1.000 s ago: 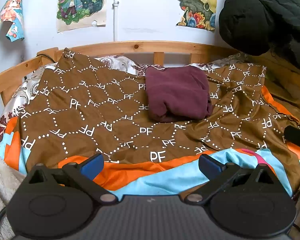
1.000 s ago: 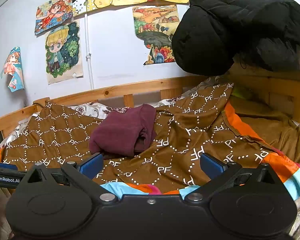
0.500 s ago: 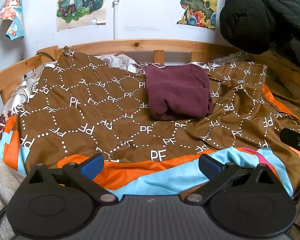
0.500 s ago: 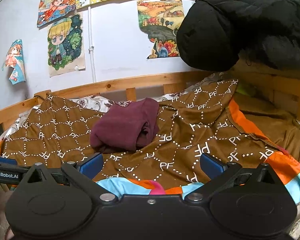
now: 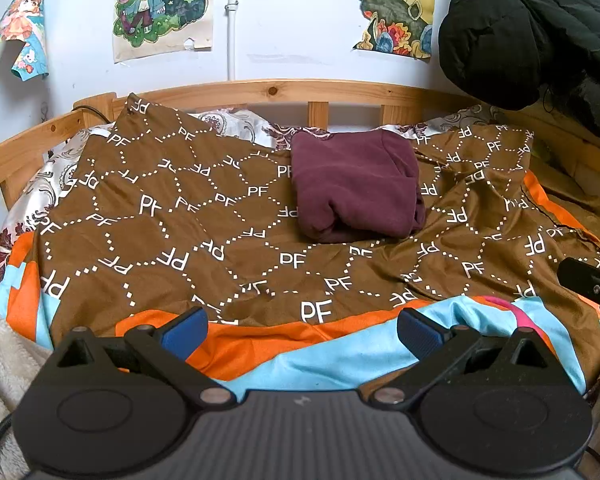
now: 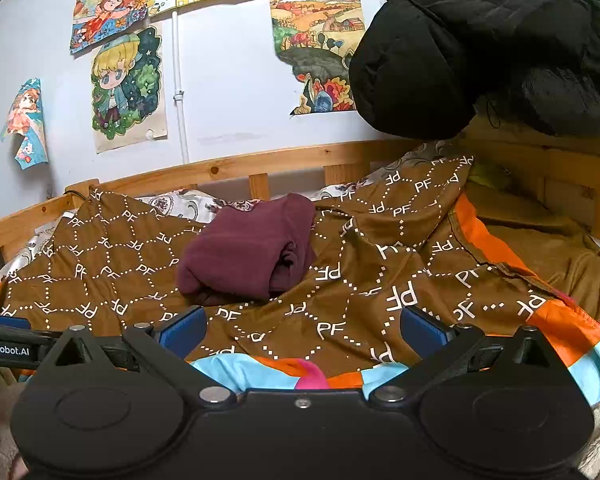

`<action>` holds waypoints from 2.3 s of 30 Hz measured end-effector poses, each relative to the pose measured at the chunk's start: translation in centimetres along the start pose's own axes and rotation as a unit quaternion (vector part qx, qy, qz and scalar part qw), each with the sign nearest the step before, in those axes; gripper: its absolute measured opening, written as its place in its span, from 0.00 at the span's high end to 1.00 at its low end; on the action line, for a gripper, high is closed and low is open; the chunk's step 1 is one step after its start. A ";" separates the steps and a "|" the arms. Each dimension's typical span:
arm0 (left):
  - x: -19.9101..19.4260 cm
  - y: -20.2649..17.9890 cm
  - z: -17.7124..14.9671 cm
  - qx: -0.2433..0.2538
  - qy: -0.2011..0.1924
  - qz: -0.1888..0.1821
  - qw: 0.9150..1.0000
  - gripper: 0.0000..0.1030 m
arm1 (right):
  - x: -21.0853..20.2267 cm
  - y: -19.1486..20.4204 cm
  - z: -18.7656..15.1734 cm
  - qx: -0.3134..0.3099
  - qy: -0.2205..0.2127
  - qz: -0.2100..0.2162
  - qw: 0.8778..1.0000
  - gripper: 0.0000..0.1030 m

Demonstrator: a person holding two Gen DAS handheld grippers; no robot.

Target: Fold small clothes

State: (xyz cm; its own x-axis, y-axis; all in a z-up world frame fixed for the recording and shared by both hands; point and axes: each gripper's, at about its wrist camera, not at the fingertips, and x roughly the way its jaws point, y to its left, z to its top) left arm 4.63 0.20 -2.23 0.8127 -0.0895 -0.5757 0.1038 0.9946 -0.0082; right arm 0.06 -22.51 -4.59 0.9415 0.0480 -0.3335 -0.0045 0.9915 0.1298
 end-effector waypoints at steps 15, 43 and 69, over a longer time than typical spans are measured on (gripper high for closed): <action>-0.1 0.0 0.1 0.001 0.002 0.001 1.000 0.01 | 0.3 -0.1 -0.2 0.002 0.003 -0.003 1.000 0.01; 0.0 0.2 0.1 -0.003 0.010 0.016 1.000 0.01 | 0.4 -0.1 -0.3 -0.003 0.006 -0.005 1.000 0.01; -0.2 0.4 0.1 -0.001 0.004 0.014 1.000 0.01 | 0.4 0.0 -0.3 -0.003 0.006 -0.005 1.000 0.01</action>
State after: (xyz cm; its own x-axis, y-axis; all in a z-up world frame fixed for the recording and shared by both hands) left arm 4.61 0.58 -2.04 0.8104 -0.0605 -0.5828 0.0796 0.9968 0.0072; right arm 0.36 -22.50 -5.06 0.9375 0.0399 -0.3458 0.0021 0.9927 0.1202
